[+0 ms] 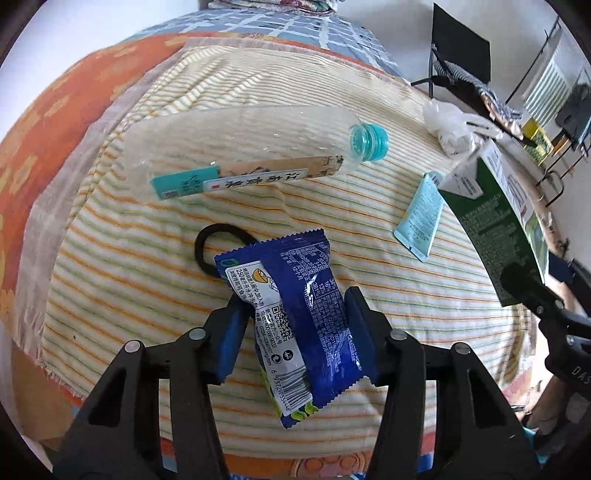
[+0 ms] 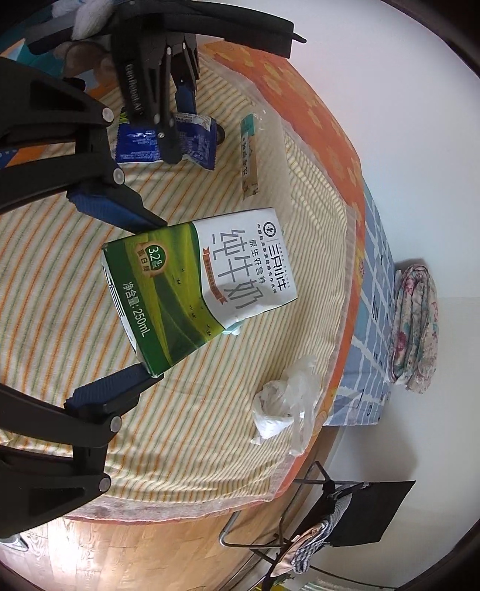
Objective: Collect trash
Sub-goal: 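Carry the snack bag and milk carton over the blue basket and release both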
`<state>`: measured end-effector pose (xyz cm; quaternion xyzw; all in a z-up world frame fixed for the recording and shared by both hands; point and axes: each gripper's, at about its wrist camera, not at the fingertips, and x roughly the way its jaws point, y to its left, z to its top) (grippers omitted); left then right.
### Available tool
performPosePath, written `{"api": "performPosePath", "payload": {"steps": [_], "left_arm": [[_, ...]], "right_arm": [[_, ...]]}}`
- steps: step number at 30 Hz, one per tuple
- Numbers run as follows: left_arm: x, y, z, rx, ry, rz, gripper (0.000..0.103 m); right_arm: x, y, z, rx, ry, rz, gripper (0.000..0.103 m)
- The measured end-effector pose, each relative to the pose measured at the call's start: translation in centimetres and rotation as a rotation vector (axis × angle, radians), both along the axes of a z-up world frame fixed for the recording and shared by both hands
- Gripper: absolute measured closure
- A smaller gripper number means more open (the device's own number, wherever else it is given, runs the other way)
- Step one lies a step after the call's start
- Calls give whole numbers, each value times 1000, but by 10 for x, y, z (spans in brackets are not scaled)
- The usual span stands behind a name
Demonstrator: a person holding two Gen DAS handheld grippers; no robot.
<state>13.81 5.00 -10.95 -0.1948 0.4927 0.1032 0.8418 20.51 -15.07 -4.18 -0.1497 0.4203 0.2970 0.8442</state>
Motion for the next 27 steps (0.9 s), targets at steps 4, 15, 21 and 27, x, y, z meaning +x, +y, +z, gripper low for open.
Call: {"api": "performPosePath", "payload": {"steps": [4, 15, 21, 27], "left_arm": [[-12, 5, 11, -78, -22, -20, 50], [-63, 4, 59, -38, -123, -114, 50], [-93, 5, 64, -17, -136, -157, 50], [-116, -2, 56, -22, -117, -212, 50]], "right_arm": [[-8, -5, 8, 25, 4, 0, 30], [-55, -17, 32, 64, 10, 20, 30], [-88, -29, 33, 78, 44, 24, 30], [-124, -41, 26, 80, 95, 37, 30]]}}
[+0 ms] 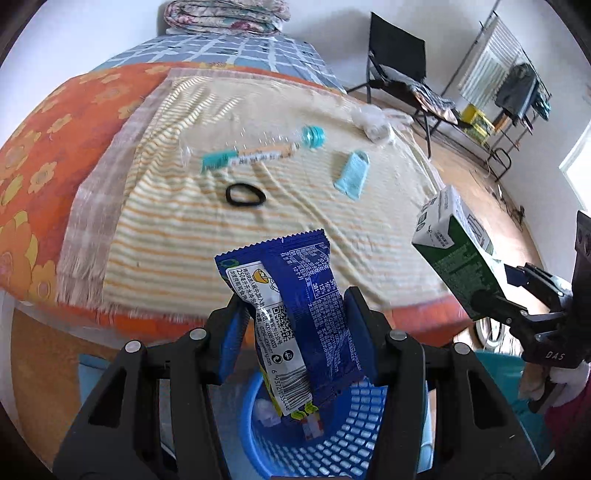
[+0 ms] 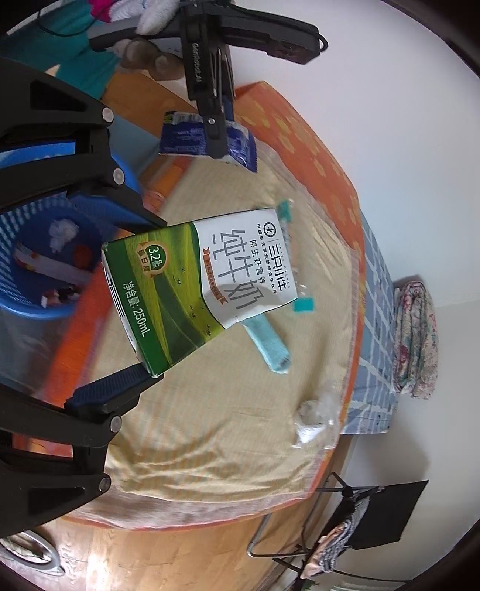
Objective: Collect trash
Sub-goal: 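Carry the snack bag and milk carton over the blue basket and release both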
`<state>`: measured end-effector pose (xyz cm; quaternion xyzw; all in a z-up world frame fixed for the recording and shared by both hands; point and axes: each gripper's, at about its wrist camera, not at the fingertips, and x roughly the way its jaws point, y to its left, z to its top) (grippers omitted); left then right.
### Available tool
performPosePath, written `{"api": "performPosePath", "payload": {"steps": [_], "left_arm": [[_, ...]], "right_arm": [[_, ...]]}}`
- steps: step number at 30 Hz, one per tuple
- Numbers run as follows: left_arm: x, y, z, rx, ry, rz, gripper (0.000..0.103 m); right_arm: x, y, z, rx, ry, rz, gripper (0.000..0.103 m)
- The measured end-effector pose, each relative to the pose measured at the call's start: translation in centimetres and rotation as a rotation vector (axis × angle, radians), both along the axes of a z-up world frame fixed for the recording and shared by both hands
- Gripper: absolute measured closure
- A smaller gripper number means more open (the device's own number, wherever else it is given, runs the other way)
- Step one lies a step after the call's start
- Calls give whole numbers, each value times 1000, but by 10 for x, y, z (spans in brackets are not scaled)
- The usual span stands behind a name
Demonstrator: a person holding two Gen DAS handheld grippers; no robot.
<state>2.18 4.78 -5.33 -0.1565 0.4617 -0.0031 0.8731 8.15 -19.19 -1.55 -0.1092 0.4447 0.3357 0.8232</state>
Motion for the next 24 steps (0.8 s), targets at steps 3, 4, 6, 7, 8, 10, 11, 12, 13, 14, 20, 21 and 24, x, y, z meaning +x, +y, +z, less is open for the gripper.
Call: {"api": "performPosePath", "payload": {"steps": [3, 4, 6, 7, 8, 10, 11, 12, 13, 14, 20, 21, 24], "left_arm": [[-12, -9, -6, 9, 8, -32, 50], [-16, -12, -9, 17, 13, -42, 50], [-22, -17, -15, 19, 28, -59, 50], [-24, -19, -18, 16, 36, -65, 50], [-26, -20, -21, 14, 45, -71, 50], [-31, -24, -29, 13, 63, -83, 50], [-33, -27, -32, 14, 74, -91, 50], [-35, -29, -36, 15, 82, -96, 50], [-38, -31, -40, 16, 91, -102, 50], [-39, -33, -43, 17, 99, -107, 50], [-47, -45, -63, 25, 154, -139, 50], [-49, -48, -68, 26, 165, -149, 50], [-53, -55, -78, 34, 192, -173, 50]], "right_arm": [[-17, -5, -5, -7, 18, 7, 30], [-24, -7, -9, -15, 25, 12, 30], [-35, -9, -13, -26, 40, 20, 30], [-40, -10, -16, -31, 48, 25, 30], [-44, -11, -18, -35, 53, 27, 30], [-53, -12, -23, -47, 66, 36, 30], [-57, -13, -25, -54, 70, 40, 30], [-60, -13, -27, -58, 73, 43, 30], [-64, -14, -30, -65, 80, 47, 30], [-65, -13, -32, -69, 85, 49, 30], [-79, -14, -52, -103, 127, 68, 30], [-80, -14, -55, -106, 133, 70, 30], [-86, -14, -67, -127, 154, 80, 30]]}}
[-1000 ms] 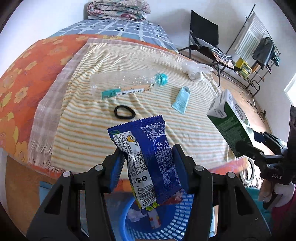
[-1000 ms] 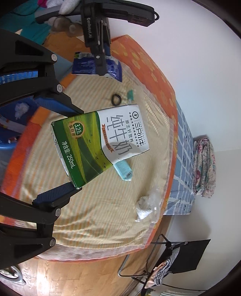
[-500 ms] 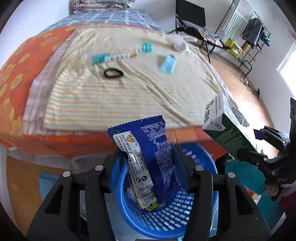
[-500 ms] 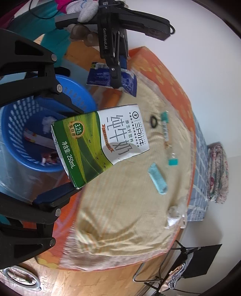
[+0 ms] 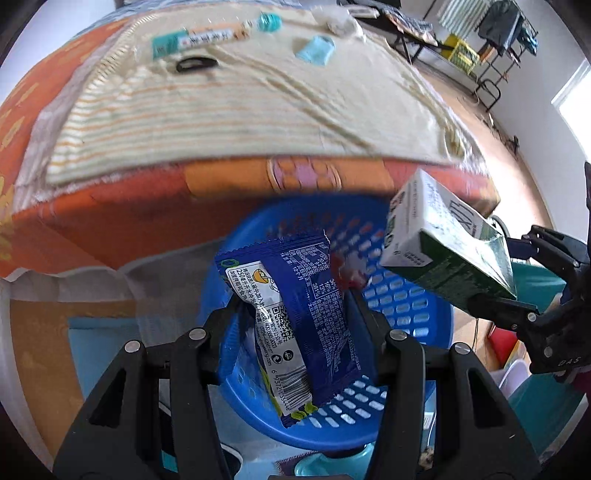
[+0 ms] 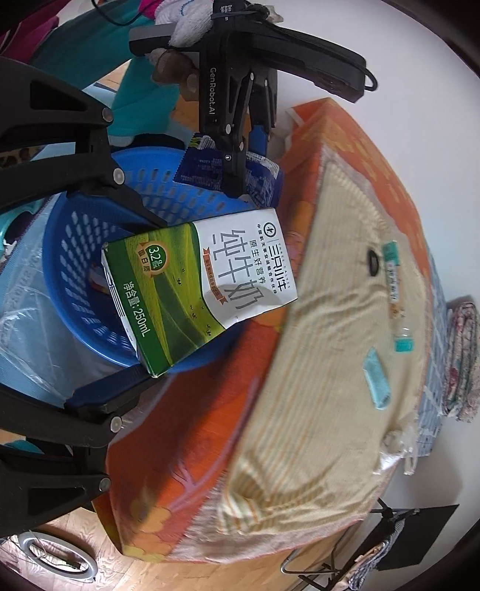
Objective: Collect trash
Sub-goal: 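Carry the snack bag and milk carton over the blue basket and release both, then move both tools back over the bed toward the bottle and blue tube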
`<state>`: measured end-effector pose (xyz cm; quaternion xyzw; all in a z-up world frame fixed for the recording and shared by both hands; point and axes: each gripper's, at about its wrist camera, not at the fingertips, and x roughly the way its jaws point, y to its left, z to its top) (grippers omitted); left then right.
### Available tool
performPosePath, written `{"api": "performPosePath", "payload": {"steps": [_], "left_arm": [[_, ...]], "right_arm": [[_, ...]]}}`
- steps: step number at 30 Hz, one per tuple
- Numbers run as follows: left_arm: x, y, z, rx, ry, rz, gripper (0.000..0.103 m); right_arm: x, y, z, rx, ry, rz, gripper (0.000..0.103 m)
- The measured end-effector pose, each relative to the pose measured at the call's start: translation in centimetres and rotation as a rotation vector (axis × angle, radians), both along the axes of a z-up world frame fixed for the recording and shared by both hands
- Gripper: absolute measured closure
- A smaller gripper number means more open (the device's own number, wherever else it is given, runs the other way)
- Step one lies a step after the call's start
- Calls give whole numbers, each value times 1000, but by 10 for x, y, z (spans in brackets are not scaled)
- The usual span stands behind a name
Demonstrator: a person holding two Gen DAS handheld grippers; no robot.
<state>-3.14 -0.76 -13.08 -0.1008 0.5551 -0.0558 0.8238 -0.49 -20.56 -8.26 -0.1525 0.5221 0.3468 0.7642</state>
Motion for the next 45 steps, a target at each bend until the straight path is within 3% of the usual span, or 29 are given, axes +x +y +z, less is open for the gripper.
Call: {"api": "performPosePath", "payload": {"steps": [17, 21, 36, 45], "left_arm": [[-10, -23, -31, 25, 83, -72, 48], [-8, -22, -33, 35, 87, -68, 39], [-6, -21, -33, 44, 88, -64, 38], [6, -13, -16, 34, 54, -40, 38]], "right_arm": [[-9, 3, -43, -87, 56, 15, 29], [-6, 2, -45, -86, 57, -4, 29], [0, 1, -40, -71, 58, -39, 25], [4, 5, -23, -29, 22, -51, 24]]}}
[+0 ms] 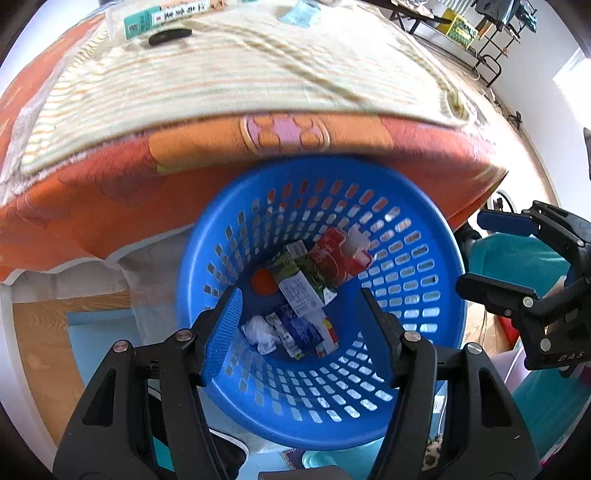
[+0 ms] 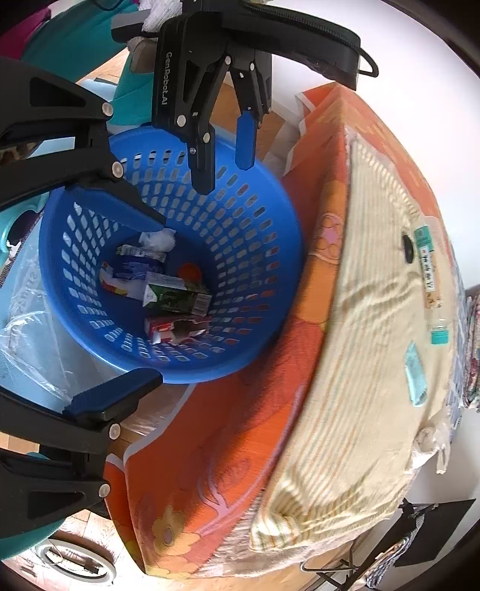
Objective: Collect trash
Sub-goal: 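Move both tools back over the bed toward the bottle and blue tube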
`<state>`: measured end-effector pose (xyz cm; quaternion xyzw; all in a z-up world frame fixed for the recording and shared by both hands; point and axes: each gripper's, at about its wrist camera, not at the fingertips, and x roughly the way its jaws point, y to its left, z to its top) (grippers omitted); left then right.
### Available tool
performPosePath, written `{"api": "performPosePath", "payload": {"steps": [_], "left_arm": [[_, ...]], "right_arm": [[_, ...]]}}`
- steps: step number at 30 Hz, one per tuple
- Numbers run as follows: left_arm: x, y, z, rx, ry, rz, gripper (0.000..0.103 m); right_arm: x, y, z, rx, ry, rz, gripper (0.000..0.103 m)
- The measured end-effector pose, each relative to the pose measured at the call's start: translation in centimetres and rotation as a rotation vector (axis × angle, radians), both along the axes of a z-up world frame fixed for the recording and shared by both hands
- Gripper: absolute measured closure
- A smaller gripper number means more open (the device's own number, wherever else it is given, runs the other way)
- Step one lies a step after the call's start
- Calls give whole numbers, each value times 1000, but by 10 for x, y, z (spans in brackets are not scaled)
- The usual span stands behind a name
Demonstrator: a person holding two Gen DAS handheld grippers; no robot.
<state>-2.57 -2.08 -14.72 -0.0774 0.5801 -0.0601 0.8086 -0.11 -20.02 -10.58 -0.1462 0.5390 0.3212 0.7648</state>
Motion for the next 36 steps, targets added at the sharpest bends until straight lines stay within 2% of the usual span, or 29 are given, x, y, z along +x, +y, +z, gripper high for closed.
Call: {"api": "performPosePath", "payload": {"steps": [13, 19, 26, 27, 28, 29, 32, 36], "left_arm": [[58, 24, 58, 44, -141, -7, 38], [84, 48, 87, 167, -241, -1, 38], [120, 85, 103, 195, -279, 52, 38], [127, 88, 106, 204, -285, 47, 35], [132, 89, 107, 208, -287, 37, 24], [139, 91, 109, 205, -292, 16, 19], [158, 94, 114, 220, -310, -3, 19], [185, 94, 112, 251, -294, -55, 19]], "right_arm": [[34, -4, 44, 93, -58, -92, 21], [56, -5, 60, 116, -69, -127, 20], [91, 5, 75, 136, -93, -155, 16], [100, 8, 77, 142, -91, -160, 16], [106, 10, 77, 145, -91, -163, 16], [113, 12, 78, 147, -93, -168, 16], [133, 19, 79, 155, -98, -184, 16], [160, 27, 78, 161, -104, -203, 16]]}}
